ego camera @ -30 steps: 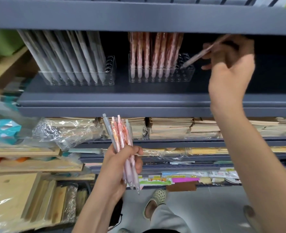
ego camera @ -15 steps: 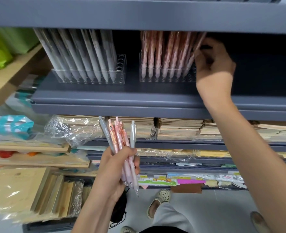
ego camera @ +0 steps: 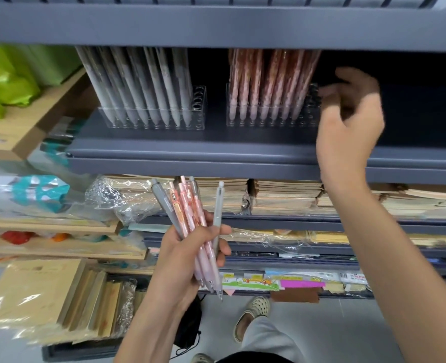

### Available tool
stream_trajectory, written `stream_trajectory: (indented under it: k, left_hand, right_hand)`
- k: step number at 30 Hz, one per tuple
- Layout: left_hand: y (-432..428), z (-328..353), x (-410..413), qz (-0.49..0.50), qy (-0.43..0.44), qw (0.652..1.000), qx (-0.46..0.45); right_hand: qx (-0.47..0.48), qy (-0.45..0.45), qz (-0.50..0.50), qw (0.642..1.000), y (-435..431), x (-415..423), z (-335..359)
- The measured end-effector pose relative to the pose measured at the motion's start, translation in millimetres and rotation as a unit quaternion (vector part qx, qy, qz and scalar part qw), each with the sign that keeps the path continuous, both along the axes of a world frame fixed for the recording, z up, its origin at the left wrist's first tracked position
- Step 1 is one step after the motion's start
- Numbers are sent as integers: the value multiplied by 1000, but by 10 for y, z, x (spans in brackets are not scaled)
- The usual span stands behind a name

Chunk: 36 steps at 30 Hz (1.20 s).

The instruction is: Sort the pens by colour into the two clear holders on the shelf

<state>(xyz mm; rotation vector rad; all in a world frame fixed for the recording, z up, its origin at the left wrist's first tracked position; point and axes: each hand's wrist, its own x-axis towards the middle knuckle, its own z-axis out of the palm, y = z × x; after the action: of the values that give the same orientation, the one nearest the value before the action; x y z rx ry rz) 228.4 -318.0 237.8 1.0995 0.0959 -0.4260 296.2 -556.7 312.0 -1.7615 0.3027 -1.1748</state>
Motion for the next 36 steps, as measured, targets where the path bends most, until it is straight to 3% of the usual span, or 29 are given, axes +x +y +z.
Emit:
stream_trajectory:
  k: [3, 7, 10, 13, 18, 24, 29, 36]
  left_hand:
    - [21, 9, -36, -7, -13, 1000, -2]
    - [50, 6, -81, -9, -21, 1000, -9]
    - [93, 19, -109, -13, -32, 999, -7]
    - [143, 12, -133, -7, -28, 1000, 8]
    - [251, 5, -178, -27, -25, 999, 8]
    - [354, -41, -175, 12, -11, 1000, -19]
    - [422, -71, -65, 25, -6, 1000, -18]
    - [441, -41, 146, 52, -2, 998, -27]
  right_hand:
    - [-13, 65, 130, 989, 333, -337, -58]
    - [-27, 263, 287, 921, 727, -609, -175]
    - [-19, 304, 343, 889, 871, -692, -240]
    - [16, 298, 370, 880, 945, -737, -268]
    - [142, 220, 325, 909, 961, -733, -210]
    - [182, 216, 375, 883, 1138, -744, -264]
    - [161, 216, 356, 895, 1159, -650, -247]
    - [132, 95, 292, 943, 1024, -329, 76]
